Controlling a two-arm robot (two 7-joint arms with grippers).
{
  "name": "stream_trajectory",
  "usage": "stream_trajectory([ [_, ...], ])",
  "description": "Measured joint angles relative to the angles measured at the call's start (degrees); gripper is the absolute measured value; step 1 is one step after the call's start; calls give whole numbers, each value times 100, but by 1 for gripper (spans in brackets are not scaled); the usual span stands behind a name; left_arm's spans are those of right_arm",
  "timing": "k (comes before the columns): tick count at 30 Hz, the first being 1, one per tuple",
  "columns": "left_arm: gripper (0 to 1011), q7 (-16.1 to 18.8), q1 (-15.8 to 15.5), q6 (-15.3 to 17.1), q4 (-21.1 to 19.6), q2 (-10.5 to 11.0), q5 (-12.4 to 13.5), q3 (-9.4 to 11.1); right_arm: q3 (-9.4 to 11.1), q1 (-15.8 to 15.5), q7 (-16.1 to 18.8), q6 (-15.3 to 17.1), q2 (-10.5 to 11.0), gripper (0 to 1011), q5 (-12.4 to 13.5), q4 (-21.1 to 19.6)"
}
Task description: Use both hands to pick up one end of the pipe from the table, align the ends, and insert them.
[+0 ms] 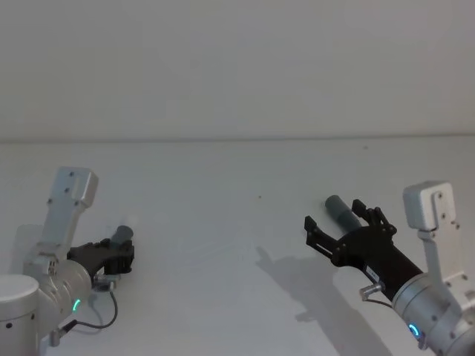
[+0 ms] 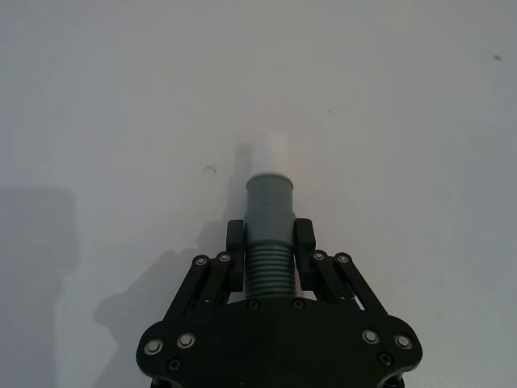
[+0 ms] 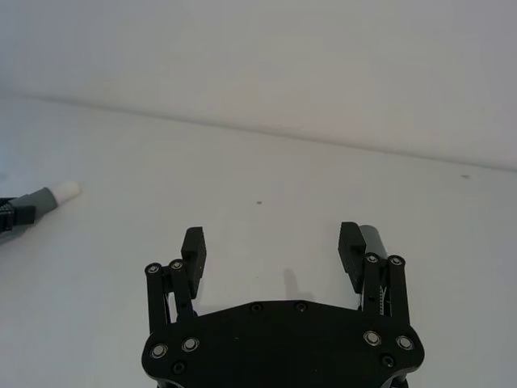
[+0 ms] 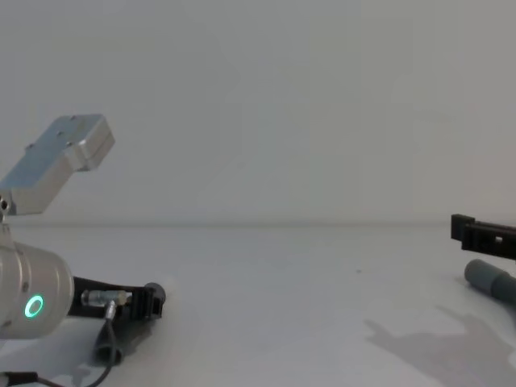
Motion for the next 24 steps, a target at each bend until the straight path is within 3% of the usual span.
stream_trajectory([
  [7,329,0,0,0,0,0,0,0,101,85,51,345,74,1000,70,-79],
  [16,329,0,0,0,-1,0,-1,1,306,315,43,1196,110,1000,272,-192],
  [24,329,-1,0,0,-1,0,0,1,485,609,-75,1944,20,1000,450,-153],
])
